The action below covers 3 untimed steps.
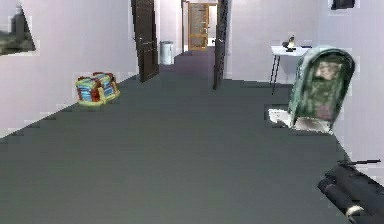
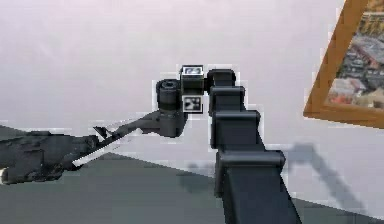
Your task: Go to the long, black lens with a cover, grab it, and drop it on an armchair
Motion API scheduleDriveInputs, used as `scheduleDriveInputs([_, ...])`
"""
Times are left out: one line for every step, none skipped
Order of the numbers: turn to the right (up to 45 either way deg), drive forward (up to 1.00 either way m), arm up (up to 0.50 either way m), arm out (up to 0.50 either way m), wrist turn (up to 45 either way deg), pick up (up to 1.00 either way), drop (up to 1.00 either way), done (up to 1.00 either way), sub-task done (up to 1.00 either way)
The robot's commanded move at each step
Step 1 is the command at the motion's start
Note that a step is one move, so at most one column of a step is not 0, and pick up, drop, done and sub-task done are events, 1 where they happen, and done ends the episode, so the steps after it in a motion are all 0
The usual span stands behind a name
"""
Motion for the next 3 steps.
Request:
scheduleDriveInputs([0.0, 1.00, 0.00, 0.00, 0.0, 0.00, 0.00, 0.00, 0.00])
scheduleDriveInputs([0.0, 1.00, 0.00, 0.00, 0.0, 0.00, 0.00, 0.00, 0.00])
scheduleDriveInputs([0.0, 1.00, 0.00, 0.00, 0.0, 0.00, 0.00, 0.00, 0.00])
